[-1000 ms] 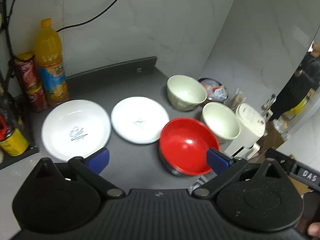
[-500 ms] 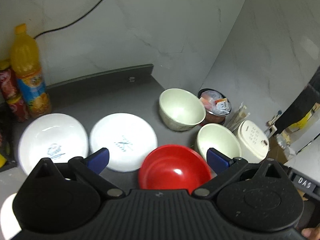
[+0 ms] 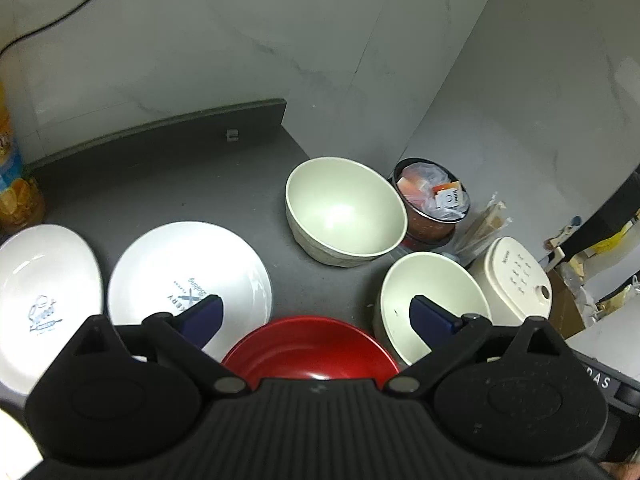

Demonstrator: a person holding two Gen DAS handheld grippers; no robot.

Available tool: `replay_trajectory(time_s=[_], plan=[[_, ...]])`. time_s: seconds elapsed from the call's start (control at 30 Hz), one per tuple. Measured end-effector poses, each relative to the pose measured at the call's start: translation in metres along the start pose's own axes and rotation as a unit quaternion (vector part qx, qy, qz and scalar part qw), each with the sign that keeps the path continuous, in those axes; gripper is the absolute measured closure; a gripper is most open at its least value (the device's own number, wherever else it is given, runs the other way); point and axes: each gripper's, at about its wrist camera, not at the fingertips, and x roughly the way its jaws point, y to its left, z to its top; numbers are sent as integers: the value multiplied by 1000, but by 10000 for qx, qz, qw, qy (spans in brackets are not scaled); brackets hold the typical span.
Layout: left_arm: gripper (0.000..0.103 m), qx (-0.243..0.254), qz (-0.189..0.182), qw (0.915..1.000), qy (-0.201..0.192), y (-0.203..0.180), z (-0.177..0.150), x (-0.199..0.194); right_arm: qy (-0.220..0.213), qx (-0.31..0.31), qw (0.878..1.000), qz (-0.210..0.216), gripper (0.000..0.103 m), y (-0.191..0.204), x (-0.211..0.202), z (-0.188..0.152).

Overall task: Organize plates and bowls
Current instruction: 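Move both grippers toward the cream bowl beside the red bowl, then close both grippers on the rim of the cream bowl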

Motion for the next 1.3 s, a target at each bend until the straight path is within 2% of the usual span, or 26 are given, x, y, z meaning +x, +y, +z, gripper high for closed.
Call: replay_trajectory(time_s=[0.13, 0.3, 0.4, 0.47, 0.63, 0.73, 0.8, 0.97, 1.03, 1.1, 1.23, 1.3], plan=[[8, -161, 8, 9998, 110, -5, 5, 24, 101, -131, 9999, -27, 10, -7, 14, 5], [12, -211, -43, 9994, 277, -17, 9, 50, 413, -26, 9991, 67, 22, -22, 39, 11], [16, -226, -87, 9988, 434, -24, 11, 69, 632, 2, 9980, 79, 23, -28, 54, 11], [22, -196, -64, 9983, 550, -28, 13, 81, 743, 17, 9972, 82, 24, -31, 63, 10], [34, -184, -58, 9970, 746, -35, 14, 107, 1031, 95, 9946, 99, 35, -37, 84, 6], [38, -185, -97, 9959, 877, -37, 14, 123, 1198, 183, 9925, 157, 38, -39, 92, 4], [43, -172, -65, 9947, 1015, -38, 14, 133, 1297, 167, 9913, 165, 43, -39, 98, 2], [64, -269, -210, 9914, 1262, -38, 12, 153, 1526, 217, 9877, 250, 59, -39, 111, -1], [67, -242, -236, 9901, 1362, -38, 11, 160, 1573, 261, 9868, 285, 62, -39, 115, -1], [72, -285, -306, 9888, 1430, -36, 9, 163, 1590, 312, 9862, 346, 72, -39, 116, -2], [84, -334, -448, 9870, 1504, -37, 10, 168, 1562, 329, 9864, 398, 76, -41, 117, -1], [87, -336, -489, 9875, 1459, -36, 10, 169, 1525, 359, 9867, 427, 85, -43, 116, -1]])
